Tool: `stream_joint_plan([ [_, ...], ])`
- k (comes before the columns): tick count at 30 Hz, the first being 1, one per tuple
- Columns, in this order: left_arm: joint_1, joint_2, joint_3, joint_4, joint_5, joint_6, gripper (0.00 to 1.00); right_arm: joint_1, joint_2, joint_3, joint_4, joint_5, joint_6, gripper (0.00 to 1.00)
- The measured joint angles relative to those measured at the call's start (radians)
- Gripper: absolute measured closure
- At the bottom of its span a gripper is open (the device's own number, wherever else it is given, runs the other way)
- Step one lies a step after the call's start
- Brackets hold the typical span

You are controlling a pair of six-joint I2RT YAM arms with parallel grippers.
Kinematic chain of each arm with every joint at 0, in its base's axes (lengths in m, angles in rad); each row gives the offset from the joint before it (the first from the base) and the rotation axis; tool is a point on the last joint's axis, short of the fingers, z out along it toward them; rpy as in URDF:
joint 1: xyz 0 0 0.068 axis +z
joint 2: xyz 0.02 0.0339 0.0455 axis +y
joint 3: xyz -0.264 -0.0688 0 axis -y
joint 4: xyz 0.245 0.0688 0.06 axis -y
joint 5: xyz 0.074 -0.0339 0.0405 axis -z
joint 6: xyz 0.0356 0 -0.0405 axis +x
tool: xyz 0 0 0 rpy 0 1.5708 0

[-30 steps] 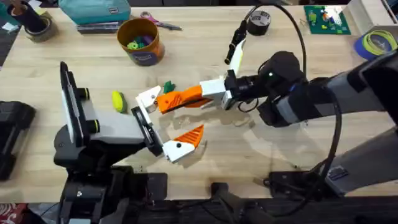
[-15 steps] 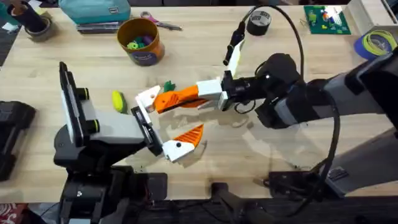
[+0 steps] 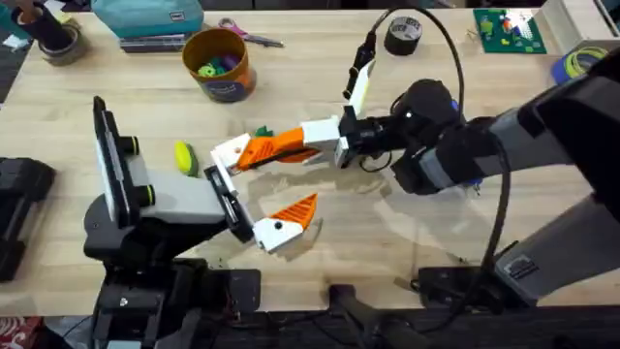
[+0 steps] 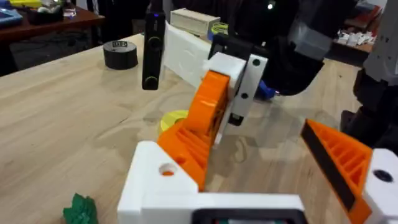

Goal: Pick up the gripper from the table and insert it into the empty holder that is missing its gripper. Then pick up a screw, insert it into the mounting hole, and use the screwdriver to tighten it. Finally, clean up the table by picking up the vegetable and placing it into the bucket.

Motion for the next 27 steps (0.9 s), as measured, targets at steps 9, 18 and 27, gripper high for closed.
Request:
stream_joint_plan([
  [9, 0.000, 0.000, 0.000, 0.000, -0.004, 0.000, 0.015, 0.003, 0.014, 0.028, -0.004, -0.005, 0.005, 0.993],
  [18, 0.001, 0.000, 0.000, 0.000, 0.000, 0.001, 0.016, 0.024, 0.017, 0.041, -0.011, -0.005, 0.008, 0.993],
  [27, 0.001, 0.000, 0.000, 0.001, 0.000, 0.009, 0.016, 0.025, 0.019, 0.068, -0.030, -0.042, 0.007, 0.993],
])
